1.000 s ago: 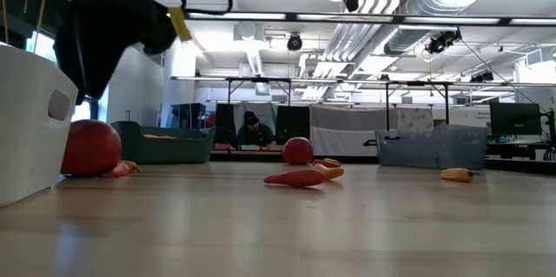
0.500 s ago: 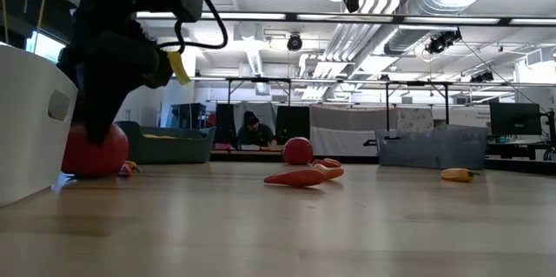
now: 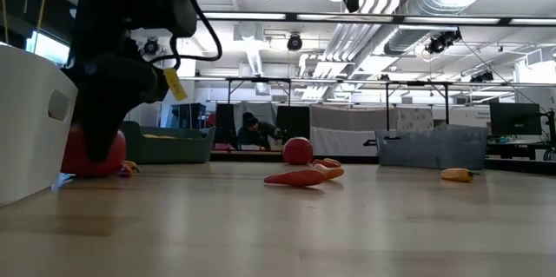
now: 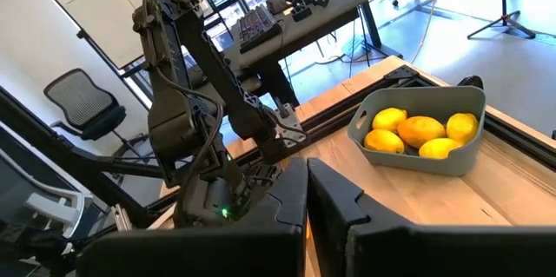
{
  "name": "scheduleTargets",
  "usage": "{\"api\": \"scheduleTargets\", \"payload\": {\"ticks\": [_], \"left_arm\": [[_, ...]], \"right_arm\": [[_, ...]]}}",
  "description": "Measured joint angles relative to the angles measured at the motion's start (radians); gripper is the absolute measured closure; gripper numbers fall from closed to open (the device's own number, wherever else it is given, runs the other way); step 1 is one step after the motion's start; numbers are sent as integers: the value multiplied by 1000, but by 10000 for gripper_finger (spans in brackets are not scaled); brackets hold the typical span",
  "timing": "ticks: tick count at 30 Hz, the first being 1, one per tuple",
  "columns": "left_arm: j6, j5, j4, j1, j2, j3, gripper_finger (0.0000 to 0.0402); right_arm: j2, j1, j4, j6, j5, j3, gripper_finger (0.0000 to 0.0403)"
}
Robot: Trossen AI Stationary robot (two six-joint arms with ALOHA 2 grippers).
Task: Sort produce into baskets
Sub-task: Put the red tomato into the white bin
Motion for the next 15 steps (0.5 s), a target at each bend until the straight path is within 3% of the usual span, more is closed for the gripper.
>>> {"api": "scheduleTargets", "payload": {"ticks": [4, 12, 15], "left_arm": [[-22, 0, -2, 0, 0, -17, 39], [5, 15, -4, 0, -1, -19, 126], [28, 38, -5, 0, -1, -19, 138]], "right_arm": [[0, 0, 0, 0, 0, 0, 402], [0, 0, 0, -8, 0, 0, 402], [0, 0, 0, -8, 0, 0, 402]]}}
